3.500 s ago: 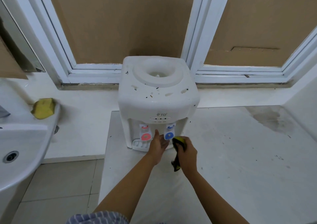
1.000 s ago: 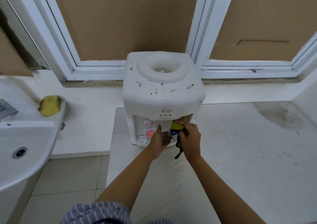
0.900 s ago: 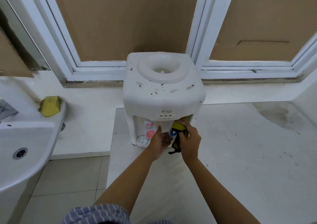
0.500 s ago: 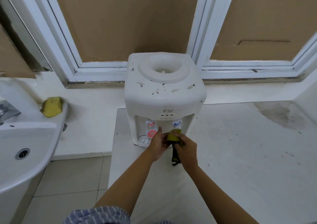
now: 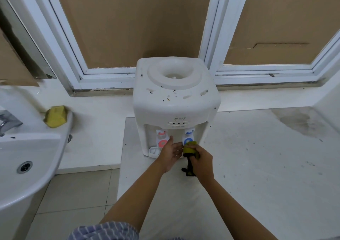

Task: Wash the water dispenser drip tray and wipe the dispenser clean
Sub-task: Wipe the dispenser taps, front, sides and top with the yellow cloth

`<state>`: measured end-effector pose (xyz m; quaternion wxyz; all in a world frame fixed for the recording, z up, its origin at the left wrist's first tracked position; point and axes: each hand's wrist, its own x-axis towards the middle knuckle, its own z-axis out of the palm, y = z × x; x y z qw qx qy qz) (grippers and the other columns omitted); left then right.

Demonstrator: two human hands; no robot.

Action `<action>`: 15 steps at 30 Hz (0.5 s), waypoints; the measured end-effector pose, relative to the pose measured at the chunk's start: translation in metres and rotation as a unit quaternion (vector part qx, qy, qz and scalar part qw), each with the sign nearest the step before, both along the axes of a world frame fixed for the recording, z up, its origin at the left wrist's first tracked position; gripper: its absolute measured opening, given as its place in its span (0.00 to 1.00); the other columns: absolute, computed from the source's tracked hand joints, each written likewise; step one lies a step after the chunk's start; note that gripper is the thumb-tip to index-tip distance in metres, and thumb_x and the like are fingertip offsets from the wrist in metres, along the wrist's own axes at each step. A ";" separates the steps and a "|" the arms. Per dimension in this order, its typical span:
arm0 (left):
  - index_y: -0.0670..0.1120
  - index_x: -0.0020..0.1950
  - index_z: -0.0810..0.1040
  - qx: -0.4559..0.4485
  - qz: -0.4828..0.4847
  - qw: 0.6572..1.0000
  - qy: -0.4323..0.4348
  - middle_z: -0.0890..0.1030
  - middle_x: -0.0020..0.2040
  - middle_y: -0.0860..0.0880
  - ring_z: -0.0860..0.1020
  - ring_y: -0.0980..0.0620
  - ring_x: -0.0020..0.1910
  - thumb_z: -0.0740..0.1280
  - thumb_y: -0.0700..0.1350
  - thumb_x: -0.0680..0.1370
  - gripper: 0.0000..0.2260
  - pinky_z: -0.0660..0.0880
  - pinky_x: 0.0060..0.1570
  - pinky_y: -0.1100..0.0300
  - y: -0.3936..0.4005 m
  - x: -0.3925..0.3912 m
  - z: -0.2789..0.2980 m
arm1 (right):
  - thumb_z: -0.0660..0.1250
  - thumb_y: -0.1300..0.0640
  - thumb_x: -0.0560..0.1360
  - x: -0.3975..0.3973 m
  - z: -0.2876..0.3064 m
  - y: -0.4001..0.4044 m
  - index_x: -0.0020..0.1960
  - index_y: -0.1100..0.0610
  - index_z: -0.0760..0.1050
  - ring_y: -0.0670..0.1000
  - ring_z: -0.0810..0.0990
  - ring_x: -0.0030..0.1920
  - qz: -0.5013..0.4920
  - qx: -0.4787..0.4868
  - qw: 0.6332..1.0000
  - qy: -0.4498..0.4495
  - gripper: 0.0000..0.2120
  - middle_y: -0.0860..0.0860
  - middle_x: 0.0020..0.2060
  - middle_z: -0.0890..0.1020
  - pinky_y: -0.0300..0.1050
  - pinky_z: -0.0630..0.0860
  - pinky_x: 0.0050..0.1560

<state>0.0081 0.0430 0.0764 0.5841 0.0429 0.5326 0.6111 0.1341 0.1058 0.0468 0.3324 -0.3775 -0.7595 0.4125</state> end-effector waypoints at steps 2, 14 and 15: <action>0.38 0.71 0.69 -0.003 -0.005 1.000 -0.002 0.74 0.68 0.42 0.70 0.44 0.69 0.49 0.60 0.82 0.30 0.62 0.73 0.52 0.000 -0.001 -0.001 | 0.69 0.70 0.71 0.000 0.005 0.000 0.52 0.58 0.82 0.44 0.82 0.48 -0.027 0.031 0.999 0.023 0.13 0.48 0.48 0.84 0.28 0.73 0.53; 0.37 0.70 0.69 -0.001 0.002 1.000 0.003 0.76 0.65 0.41 0.73 0.45 0.66 0.49 0.60 0.82 0.30 0.65 0.71 0.54 0.000 -0.001 -0.001 | 0.67 0.73 0.71 0.000 0.000 -0.008 0.50 0.55 0.81 0.45 0.83 0.44 -0.002 0.009 1.000 -0.008 0.16 0.45 0.44 0.83 0.23 0.72 0.47; 0.37 0.71 0.69 -0.004 -0.001 1.000 0.005 0.75 0.67 0.41 0.72 0.45 0.68 0.49 0.60 0.82 0.30 0.64 0.72 0.54 0.000 -0.001 -0.002 | 0.68 0.72 0.71 0.003 0.000 -0.008 0.50 0.52 0.80 0.47 0.83 0.46 -0.021 0.015 1.000 0.002 0.16 0.44 0.45 0.83 0.25 0.72 0.49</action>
